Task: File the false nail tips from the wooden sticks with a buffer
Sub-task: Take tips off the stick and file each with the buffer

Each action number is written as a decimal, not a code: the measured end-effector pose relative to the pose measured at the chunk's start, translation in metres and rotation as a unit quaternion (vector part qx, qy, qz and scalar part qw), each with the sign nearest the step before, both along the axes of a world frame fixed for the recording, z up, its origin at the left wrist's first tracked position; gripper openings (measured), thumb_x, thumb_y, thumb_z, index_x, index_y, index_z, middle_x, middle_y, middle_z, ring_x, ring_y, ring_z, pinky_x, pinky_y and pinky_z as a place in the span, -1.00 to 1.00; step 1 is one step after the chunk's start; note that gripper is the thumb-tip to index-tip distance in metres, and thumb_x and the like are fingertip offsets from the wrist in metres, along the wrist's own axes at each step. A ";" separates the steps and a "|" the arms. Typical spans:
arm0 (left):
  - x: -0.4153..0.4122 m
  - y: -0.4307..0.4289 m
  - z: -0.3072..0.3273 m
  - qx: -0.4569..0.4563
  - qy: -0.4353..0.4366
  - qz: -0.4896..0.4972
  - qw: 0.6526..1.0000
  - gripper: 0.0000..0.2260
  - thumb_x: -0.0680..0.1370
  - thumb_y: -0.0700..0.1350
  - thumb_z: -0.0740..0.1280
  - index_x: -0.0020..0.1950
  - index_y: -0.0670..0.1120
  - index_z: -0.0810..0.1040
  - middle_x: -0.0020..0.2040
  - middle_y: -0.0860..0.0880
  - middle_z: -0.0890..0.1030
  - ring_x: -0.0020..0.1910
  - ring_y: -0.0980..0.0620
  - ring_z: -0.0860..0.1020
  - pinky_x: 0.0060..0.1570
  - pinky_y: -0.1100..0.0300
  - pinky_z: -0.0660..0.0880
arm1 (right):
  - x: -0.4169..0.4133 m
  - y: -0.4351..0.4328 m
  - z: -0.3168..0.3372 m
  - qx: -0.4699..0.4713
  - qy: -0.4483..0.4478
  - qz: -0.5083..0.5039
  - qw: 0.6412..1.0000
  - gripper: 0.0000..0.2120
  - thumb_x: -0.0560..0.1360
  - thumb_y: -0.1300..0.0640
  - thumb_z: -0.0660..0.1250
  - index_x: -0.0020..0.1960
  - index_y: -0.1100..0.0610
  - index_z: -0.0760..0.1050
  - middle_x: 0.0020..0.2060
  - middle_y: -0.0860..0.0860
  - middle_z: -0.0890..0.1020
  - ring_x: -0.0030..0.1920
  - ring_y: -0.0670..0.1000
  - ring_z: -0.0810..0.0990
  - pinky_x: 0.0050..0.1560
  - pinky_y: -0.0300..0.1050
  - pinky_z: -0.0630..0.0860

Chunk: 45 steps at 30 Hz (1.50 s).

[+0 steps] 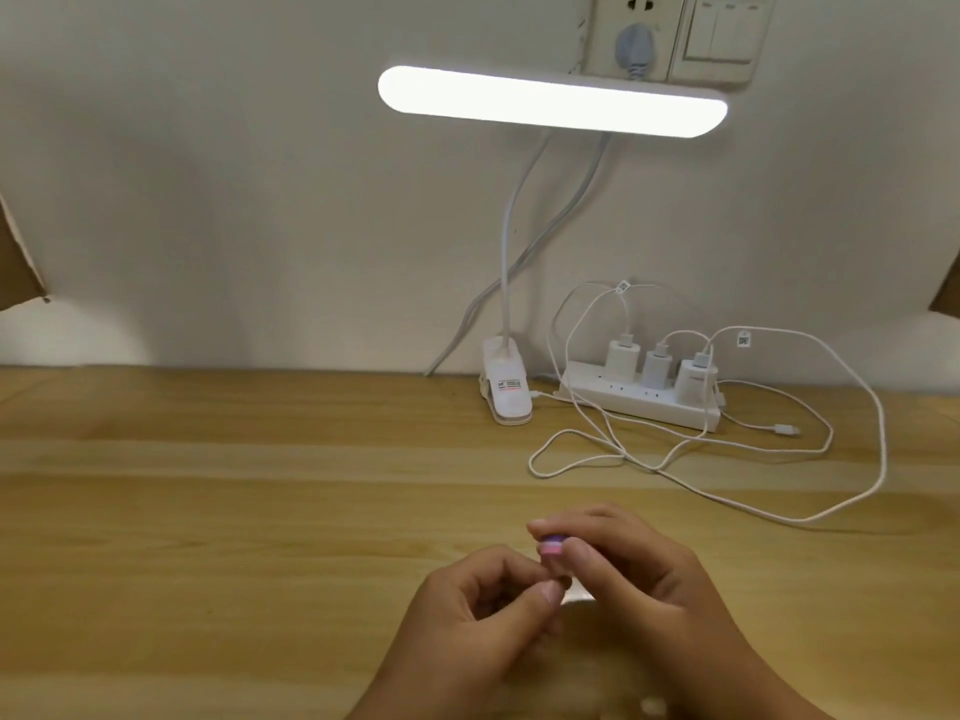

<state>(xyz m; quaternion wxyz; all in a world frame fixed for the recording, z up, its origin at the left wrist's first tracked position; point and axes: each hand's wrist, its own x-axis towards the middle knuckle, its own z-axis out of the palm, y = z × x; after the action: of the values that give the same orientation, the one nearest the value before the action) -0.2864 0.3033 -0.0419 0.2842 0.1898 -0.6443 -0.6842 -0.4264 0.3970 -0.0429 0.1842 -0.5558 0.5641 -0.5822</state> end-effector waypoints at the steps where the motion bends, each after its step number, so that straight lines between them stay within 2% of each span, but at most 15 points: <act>1: 0.001 0.001 0.003 0.005 0.000 0.002 1.000 -0.93 0.41 -0.18 0.49 -0.27 -0.10 0.68 -0.41 -0.07 0.61 -0.42 0.07 0.54 -0.31 0.27 0.47 | -0.001 0.003 0.004 -0.023 -0.010 -0.009 1.000 -0.83 0.56 0.16 0.38 0.03 -0.07 0.70 -0.01 -0.06 0.69 0.06 -0.02 0.66 0.08 -0.17 0.55; 4: 0.001 0.000 0.002 0.009 -0.005 0.001 1.000 -0.89 0.48 -0.30 0.42 -0.23 -0.15 0.65 -0.42 -0.08 0.61 -0.44 0.08 0.53 -0.34 0.29 0.47 | 0.008 0.005 0.007 -0.094 0.030 -0.046 0.994 -0.82 0.51 0.06 0.35 0.05 -0.05 0.69 -0.03 -0.04 0.66 0.03 0.00 0.66 0.01 -0.26 0.55; 8: 0.000 0.001 0.003 0.009 0.008 0.006 1.000 -0.92 0.41 -0.18 0.44 -0.30 -0.07 0.65 -0.42 -0.06 0.61 -0.43 0.11 0.54 -0.33 0.32 0.46 | 0.009 0.004 0.008 -0.055 -0.025 -0.024 0.998 -0.88 0.54 0.09 0.40 0.02 -0.07 0.69 -0.03 -0.05 0.67 0.03 -0.05 0.66 0.02 -0.25 0.53; 12: 0.001 0.002 0.002 0.019 0.018 0.004 1.000 -0.95 0.44 -0.23 0.42 -0.23 -0.14 0.64 -0.40 -0.05 0.62 -0.41 0.12 0.55 -0.33 0.32 0.47 | 0.011 0.005 0.009 -0.067 -0.006 -0.039 0.997 -0.87 0.53 0.07 0.40 0.04 0.00 0.68 -0.03 -0.02 0.66 0.04 0.01 0.66 0.03 -0.25 0.54; 15: 0.002 0.003 0.001 0.003 0.022 0.007 1.000 -0.94 0.46 -0.22 0.41 -0.21 -0.13 0.64 -0.38 -0.03 0.63 -0.39 0.13 0.55 -0.30 0.33 0.47 | 0.011 0.005 0.010 -0.037 -0.074 -0.031 0.996 -0.87 0.49 0.08 0.42 0.01 0.02 0.70 -0.08 0.03 0.69 -0.01 0.00 0.68 0.01 -0.22 0.53; 18: 0.003 0.003 0.002 0.019 0.027 0.003 0.999 -0.92 0.44 -0.17 0.42 -0.14 -0.19 0.64 -0.37 -0.03 0.63 -0.39 0.14 0.55 -0.31 0.35 0.47 | 0.011 0.008 0.012 -0.067 -0.055 -0.042 0.995 -0.83 0.50 0.08 0.41 0.05 0.08 0.68 -0.07 0.07 0.67 -0.01 0.07 0.68 0.04 -0.20 0.58; 21: 0.003 0.003 0.001 0.000 0.015 0.004 1.000 -0.95 0.49 -0.20 0.41 -0.18 -0.12 0.64 -0.36 -0.02 0.64 -0.38 0.14 0.56 -0.29 0.36 0.47 | 0.012 0.007 0.012 -0.041 -0.088 -0.029 0.995 -0.78 0.46 0.01 0.43 0.04 0.09 0.67 -0.09 0.10 0.69 -0.03 0.04 0.69 0.01 -0.23 0.57; 26: 0.003 0.003 0.001 0.006 0.000 0.008 1.000 -0.96 0.49 -0.20 0.41 -0.15 -0.13 0.64 -0.36 -0.02 0.65 -0.36 0.15 0.58 -0.28 0.36 0.49 | 0.014 0.006 0.012 -0.045 -0.072 -0.033 0.996 -0.70 0.44 -0.06 0.34 0.07 0.07 0.64 -0.07 0.07 0.68 -0.02 0.02 0.69 0.04 -0.23 0.57; 31: 0.002 0.003 0.000 0.013 -0.002 0.012 1.000 -0.96 0.49 -0.22 0.41 -0.16 -0.13 0.65 -0.37 -0.02 0.65 -0.40 0.15 0.57 -0.31 0.36 0.48 | 0.012 0.005 0.009 -0.052 -0.054 -0.027 0.997 -0.81 0.51 -0.01 0.41 0.08 0.04 0.63 -0.06 0.06 0.67 0.00 0.05 0.68 0.06 -0.17 0.58; 35: 0.003 0.002 -0.001 0.017 0.002 0.013 1.000 -0.97 0.49 -0.20 0.40 -0.13 -0.14 0.64 -0.36 -0.02 0.65 -0.40 0.16 0.57 -0.30 0.37 0.48 | 0.009 0.004 0.009 -0.043 -0.060 -0.025 0.997 -0.80 0.51 0.00 0.41 0.08 0.07 0.63 -0.05 0.06 0.68 0.00 0.03 0.69 0.07 -0.17 0.58; 39: 0.003 0.002 -0.001 0.008 0.007 0.009 1.000 -0.97 0.47 -0.17 0.41 -0.16 -0.09 0.64 -0.35 -0.02 0.65 -0.37 0.16 0.58 -0.30 0.36 0.49 | 0.007 0.004 0.009 -0.014 -0.086 -0.005 0.996 -0.83 0.52 0.06 0.40 0.08 0.08 0.63 -0.08 0.04 0.71 -0.01 -0.04 0.69 0.02 -0.28 0.55; 41: 0.003 0.002 -0.001 0.017 0.015 0.009 1.000 -0.94 0.43 -0.14 0.42 -0.15 -0.11 0.65 -0.36 -0.02 0.65 -0.37 0.15 0.58 -0.31 0.36 0.49 | 0.006 0.004 0.009 -0.038 -0.067 -0.022 0.997 -0.83 0.54 0.05 0.39 0.09 0.08 0.62 -0.06 0.05 0.69 0.00 -0.02 0.69 0.03 -0.27 0.55; 45: 0.002 0.003 -0.001 0.011 0.015 0.006 1.000 -0.87 0.37 -0.07 0.41 -0.15 -0.10 0.65 -0.35 -0.03 0.65 -0.37 0.15 0.58 -0.30 0.35 0.50 | 0.008 0.003 0.009 -0.012 -0.078 -0.005 0.997 -0.78 0.52 0.01 0.37 0.09 0.10 0.62 -0.11 0.02 0.70 -0.04 -0.08 0.68 0.01 -0.30 0.54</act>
<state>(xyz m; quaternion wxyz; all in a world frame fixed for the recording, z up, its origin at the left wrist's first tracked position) -0.2845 0.3060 -0.0427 0.2957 0.1868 -0.6315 -0.6920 -0.4188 0.4003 -0.0338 0.2175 -0.5080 0.5439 -0.6315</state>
